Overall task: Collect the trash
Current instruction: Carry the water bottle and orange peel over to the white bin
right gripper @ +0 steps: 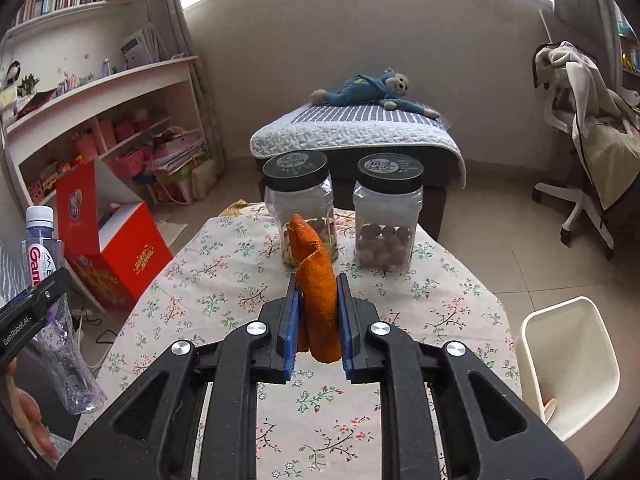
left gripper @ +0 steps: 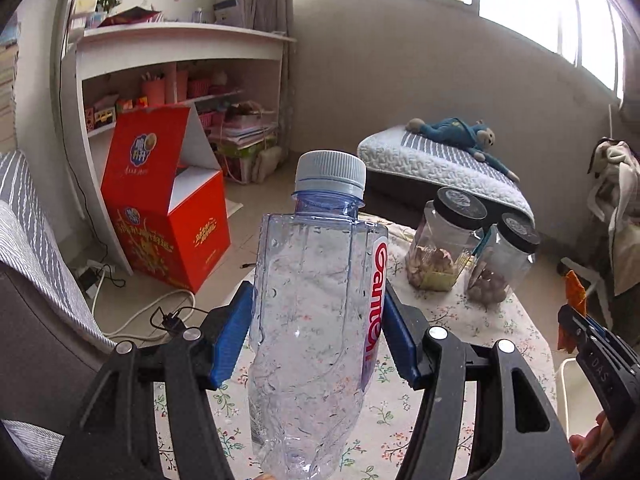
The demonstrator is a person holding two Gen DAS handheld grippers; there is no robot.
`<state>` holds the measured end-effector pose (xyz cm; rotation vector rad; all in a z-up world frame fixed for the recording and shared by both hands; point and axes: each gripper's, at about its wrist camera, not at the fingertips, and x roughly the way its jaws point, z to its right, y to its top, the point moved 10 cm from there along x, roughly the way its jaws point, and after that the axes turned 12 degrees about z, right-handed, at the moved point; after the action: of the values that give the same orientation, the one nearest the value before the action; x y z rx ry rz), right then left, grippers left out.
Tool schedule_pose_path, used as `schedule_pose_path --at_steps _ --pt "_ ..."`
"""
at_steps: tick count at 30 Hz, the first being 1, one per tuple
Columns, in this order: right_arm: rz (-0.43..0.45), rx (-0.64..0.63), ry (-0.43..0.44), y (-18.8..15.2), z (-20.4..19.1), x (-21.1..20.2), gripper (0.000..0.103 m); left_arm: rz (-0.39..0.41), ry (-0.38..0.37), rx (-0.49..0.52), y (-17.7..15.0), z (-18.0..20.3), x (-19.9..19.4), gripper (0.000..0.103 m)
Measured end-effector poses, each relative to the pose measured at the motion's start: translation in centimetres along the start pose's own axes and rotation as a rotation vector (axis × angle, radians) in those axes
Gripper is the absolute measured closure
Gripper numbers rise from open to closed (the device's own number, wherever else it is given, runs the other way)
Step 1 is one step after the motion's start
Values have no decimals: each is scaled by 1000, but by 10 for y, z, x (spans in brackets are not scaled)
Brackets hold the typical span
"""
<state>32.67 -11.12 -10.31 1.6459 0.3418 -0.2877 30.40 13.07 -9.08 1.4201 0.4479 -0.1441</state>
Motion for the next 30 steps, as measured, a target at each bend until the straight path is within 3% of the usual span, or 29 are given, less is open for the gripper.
schedule_pose_path --at_steps 9,21,30 --pt "60 31 -62 15 38 -17 87 83 -51 59 12 54 -18 42" --pt "113 29 -147 26 88 -44 87 109 -154 82 9 127 -35 42" --pt "134 92 -251 34 155 -62 87 100 -208 115 -6 173 -39 42"
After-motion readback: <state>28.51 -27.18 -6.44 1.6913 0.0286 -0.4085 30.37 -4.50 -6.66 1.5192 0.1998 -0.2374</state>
